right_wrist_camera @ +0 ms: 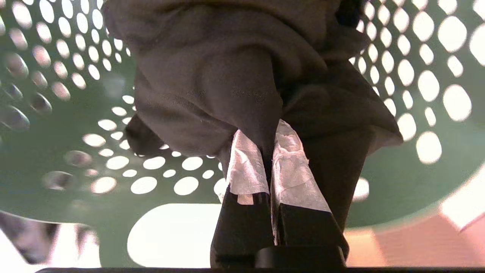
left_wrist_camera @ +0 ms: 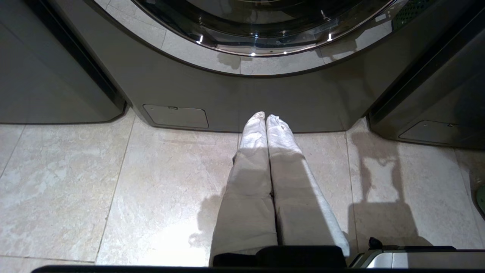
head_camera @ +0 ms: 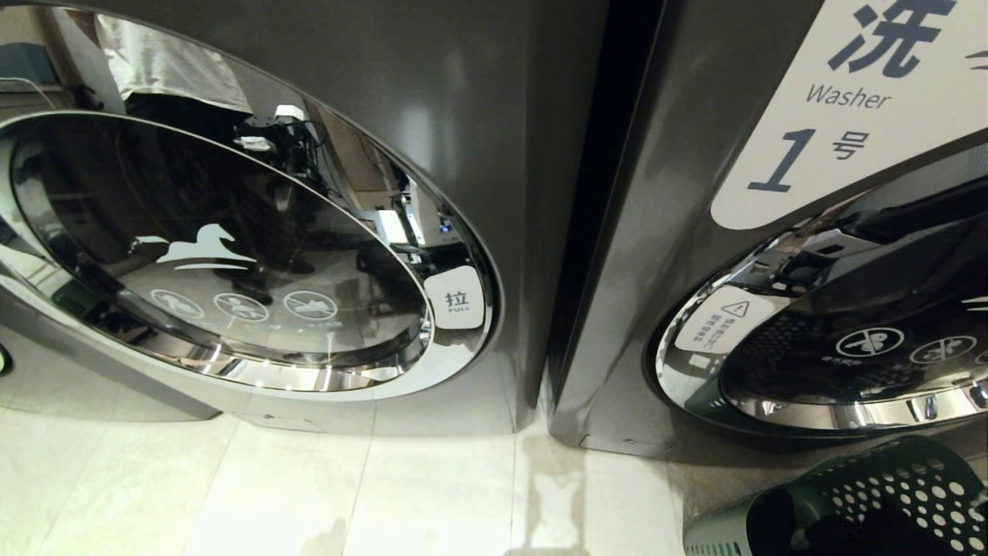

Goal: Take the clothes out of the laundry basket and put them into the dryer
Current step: Take the clothes out of the basket

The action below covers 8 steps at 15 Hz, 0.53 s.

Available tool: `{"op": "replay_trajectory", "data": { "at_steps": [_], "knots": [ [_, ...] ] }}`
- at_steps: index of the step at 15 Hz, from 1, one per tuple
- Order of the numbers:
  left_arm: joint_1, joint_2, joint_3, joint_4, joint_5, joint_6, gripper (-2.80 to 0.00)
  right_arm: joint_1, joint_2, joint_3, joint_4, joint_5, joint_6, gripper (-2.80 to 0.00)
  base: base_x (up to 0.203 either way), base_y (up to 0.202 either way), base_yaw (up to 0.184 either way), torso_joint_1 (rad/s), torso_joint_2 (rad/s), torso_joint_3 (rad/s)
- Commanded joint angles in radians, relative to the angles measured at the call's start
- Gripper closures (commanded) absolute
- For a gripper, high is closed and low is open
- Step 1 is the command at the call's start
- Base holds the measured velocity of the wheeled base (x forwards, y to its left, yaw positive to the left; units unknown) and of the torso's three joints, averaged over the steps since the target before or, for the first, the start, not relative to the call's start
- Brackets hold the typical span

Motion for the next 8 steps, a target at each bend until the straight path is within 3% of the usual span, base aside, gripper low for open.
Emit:
{"op": "replay_trajectory", "data": {
  "at_steps": [1, 8],
  "knots": [
    [0.0, 0.0, -0.001, 0.0, 0.0, 0.0, 0.0, 0.005, -0.086, 0.002, 0.016, -0.006, 0.071, 0.0, 0.0, 0.0, 0.0, 0.0, 0.0, 0.0],
    [0.0, 0.0, -0.001, 0.0, 0.0, 0.0, 0.0, 0.013, -0.272, 0.068, 0.139, -0.061, 0.115, 0.0, 0.0, 0.0, 0.0, 0.0, 0.0, 0.0]
  ]
}}
